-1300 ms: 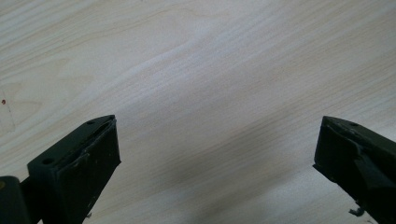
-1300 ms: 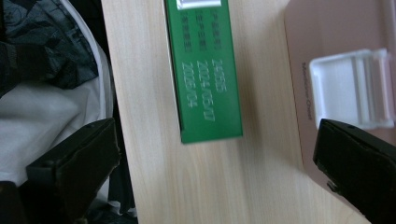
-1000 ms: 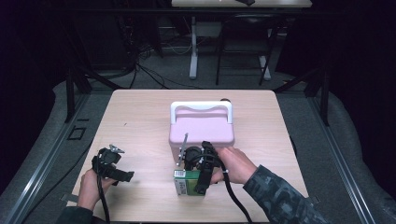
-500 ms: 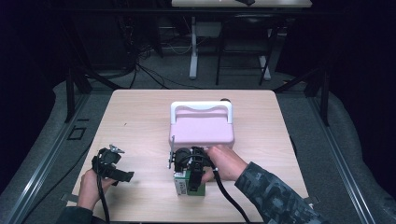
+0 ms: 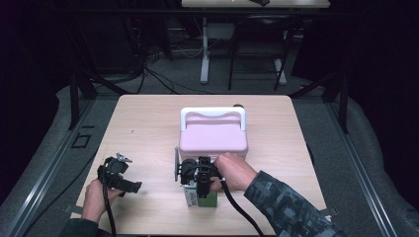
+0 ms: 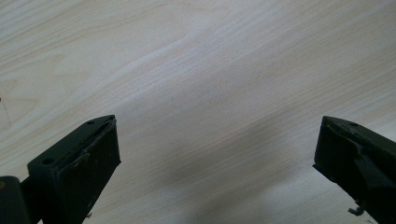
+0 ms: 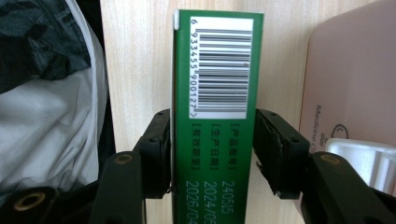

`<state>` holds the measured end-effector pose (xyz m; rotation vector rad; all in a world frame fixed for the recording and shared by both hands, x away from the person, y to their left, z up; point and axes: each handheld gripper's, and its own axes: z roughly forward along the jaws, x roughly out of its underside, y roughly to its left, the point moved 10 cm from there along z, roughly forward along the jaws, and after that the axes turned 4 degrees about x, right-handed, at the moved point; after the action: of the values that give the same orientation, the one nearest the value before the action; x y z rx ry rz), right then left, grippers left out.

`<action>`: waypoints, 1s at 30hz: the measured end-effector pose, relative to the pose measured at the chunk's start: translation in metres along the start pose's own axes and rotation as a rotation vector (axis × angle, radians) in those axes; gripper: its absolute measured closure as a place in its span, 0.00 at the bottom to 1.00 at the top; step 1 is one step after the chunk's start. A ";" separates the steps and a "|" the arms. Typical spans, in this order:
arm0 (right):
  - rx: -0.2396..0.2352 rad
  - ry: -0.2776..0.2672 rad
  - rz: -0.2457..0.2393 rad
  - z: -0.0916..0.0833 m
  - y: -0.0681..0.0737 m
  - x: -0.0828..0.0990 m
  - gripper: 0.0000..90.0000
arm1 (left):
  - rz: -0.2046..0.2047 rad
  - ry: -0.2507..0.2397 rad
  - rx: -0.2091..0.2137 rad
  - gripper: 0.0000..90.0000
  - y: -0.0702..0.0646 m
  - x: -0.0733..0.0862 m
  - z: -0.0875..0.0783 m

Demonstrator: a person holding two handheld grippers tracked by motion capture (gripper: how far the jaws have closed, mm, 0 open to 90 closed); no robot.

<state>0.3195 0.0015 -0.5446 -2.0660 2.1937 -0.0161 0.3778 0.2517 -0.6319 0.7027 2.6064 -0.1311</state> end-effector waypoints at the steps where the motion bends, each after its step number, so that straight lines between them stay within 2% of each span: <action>1: -0.003 0.004 -0.003 0.000 0.000 0.000 0.59 | 0.000 0.001 -0.001 0.00 0.000 0.000 0.000; 6: 0.019 0.024 -0.011 0.002 -0.001 0.000 0.64 | 0.000 0.004 0.000 0.00 0.000 0.000 0.000; 11: -0.004 0.020 -0.013 0.001 0.002 -0.001 0.67 | 0.001 0.006 -0.001 0.00 0.000 0.001 0.001; 21: 0.004 0.022 0.002 -0.001 0.001 0.001 0.69 | 0.004 0.008 -0.001 0.00 0.000 0.001 0.001; 30: 0.017 0.008 0.023 -0.014 -0.002 0.009 0.69 | 0.002 0.005 0.000 0.00 0.000 0.001 0.000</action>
<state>0.3192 -0.0091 -0.5313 -2.0346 2.2137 -0.0405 0.3773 0.2515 -0.6327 0.7067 2.6108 -0.1290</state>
